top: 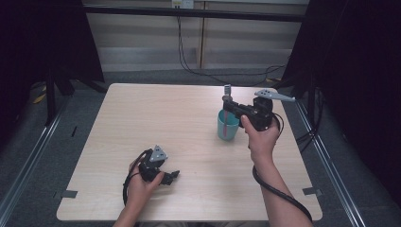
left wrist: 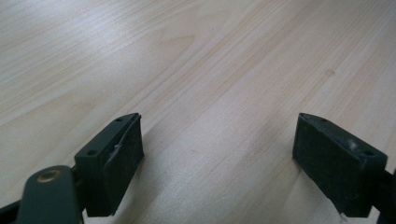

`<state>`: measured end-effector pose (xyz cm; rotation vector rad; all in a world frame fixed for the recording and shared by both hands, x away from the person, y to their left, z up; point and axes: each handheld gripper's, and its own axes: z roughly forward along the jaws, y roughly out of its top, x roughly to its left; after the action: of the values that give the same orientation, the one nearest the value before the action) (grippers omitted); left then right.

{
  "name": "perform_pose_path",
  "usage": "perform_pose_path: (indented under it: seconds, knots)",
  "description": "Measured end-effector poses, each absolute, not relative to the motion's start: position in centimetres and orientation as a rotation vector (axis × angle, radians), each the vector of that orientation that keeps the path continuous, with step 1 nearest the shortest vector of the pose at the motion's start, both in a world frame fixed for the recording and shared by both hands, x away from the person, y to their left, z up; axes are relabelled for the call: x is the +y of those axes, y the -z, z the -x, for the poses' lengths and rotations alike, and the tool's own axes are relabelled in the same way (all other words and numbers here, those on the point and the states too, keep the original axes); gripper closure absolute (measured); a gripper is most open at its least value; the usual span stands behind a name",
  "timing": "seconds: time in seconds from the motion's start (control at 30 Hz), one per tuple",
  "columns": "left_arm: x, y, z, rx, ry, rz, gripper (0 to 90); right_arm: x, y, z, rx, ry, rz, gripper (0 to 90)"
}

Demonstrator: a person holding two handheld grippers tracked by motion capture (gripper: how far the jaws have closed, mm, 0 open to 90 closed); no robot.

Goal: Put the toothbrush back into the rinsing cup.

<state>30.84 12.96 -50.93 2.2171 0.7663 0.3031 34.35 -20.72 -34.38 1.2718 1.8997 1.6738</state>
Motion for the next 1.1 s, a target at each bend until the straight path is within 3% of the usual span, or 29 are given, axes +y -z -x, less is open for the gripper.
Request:
perform_pose_path:
  seconds: [1.1]
  knots:
    - [12.9, 51.0, -30.9, 0.762, -0.31, -2.218, 15.2, -21.7, 33.1, -36.7, 1.839, -1.684, -1.275, 81.2]
